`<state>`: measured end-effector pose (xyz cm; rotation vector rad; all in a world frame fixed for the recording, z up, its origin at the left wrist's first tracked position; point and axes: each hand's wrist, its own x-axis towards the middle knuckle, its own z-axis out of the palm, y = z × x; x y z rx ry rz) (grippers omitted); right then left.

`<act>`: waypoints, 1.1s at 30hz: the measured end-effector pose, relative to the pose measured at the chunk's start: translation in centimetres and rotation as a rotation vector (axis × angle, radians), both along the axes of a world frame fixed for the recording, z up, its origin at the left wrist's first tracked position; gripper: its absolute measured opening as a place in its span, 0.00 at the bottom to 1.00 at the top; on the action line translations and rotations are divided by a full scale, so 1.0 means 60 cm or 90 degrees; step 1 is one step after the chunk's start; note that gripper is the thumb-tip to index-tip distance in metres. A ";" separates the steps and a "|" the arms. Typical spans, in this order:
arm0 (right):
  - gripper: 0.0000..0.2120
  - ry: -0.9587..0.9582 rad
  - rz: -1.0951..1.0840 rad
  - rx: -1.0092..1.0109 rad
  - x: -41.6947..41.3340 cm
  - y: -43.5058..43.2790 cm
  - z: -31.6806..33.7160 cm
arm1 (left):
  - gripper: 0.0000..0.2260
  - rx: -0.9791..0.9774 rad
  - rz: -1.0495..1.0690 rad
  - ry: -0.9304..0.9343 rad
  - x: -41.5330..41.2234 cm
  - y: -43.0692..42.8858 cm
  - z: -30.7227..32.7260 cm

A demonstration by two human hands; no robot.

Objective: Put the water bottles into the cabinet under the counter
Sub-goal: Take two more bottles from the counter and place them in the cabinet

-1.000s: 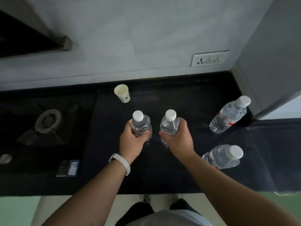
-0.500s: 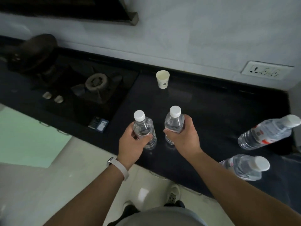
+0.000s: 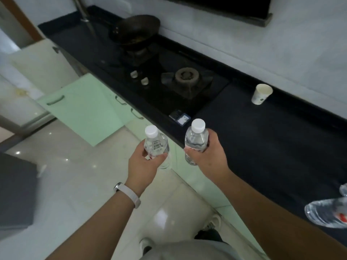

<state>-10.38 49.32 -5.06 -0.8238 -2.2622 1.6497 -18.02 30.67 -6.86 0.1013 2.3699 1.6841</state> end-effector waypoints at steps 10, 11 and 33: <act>0.28 0.016 0.157 0.019 -0.091 -0.341 0.019 | 0.20 0.013 0.157 0.027 -0.025 -0.372 0.022; 0.28 0.017 0.178 0.021 -0.099 -0.368 0.023 | 0.20 0.015 0.172 0.029 -0.025 -0.401 0.023; 0.29 -0.012 0.480 0.002 -0.416 -0.664 -0.042 | 0.18 -0.041 0.474 -0.019 -0.168 -0.683 -0.007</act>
